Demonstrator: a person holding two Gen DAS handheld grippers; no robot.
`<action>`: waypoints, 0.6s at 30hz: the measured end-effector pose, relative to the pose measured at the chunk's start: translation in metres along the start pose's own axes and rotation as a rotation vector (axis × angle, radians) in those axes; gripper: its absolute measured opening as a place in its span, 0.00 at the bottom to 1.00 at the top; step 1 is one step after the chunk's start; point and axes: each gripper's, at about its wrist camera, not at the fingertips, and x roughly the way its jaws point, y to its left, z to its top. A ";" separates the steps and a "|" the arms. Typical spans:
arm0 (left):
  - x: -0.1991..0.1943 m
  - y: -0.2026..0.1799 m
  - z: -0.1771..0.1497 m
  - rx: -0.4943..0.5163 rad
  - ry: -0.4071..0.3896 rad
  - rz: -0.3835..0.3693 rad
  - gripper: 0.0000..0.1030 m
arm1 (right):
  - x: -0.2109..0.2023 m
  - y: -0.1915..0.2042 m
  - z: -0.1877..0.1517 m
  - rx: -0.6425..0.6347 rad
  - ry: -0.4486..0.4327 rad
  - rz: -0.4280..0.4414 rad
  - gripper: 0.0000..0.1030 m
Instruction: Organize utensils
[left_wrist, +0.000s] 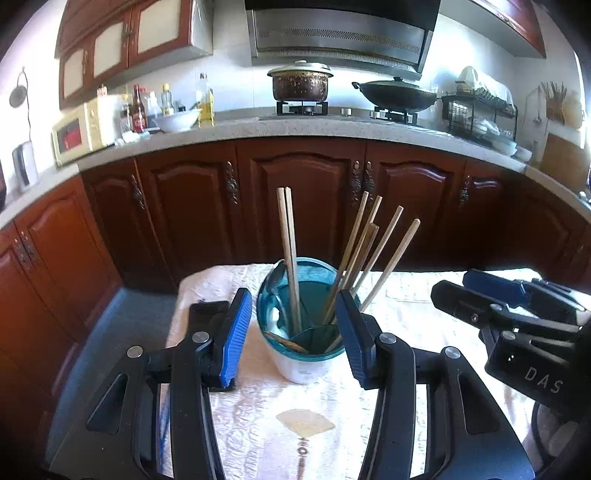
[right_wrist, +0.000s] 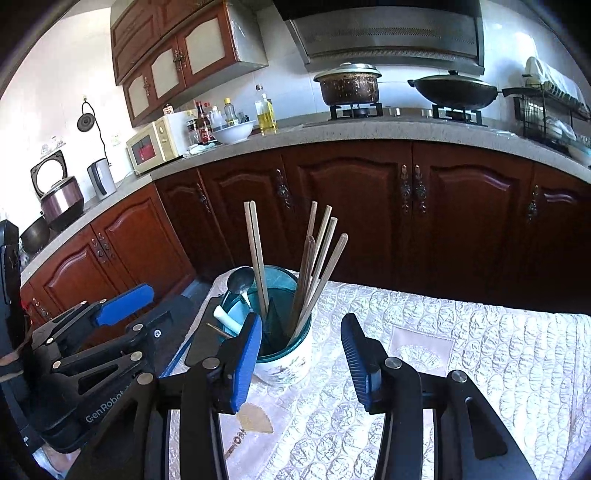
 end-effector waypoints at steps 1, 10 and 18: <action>-0.001 0.001 0.000 -0.003 0.000 0.000 0.45 | -0.001 0.001 0.000 -0.003 -0.003 -0.001 0.41; -0.007 0.005 -0.002 -0.023 -0.011 0.009 0.45 | -0.004 0.008 -0.002 -0.018 -0.012 -0.011 0.43; -0.009 0.003 -0.001 -0.028 -0.021 0.008 0.45 | -0.003 0.011 -0.002 -0.025 -0.014 -0.012 0.44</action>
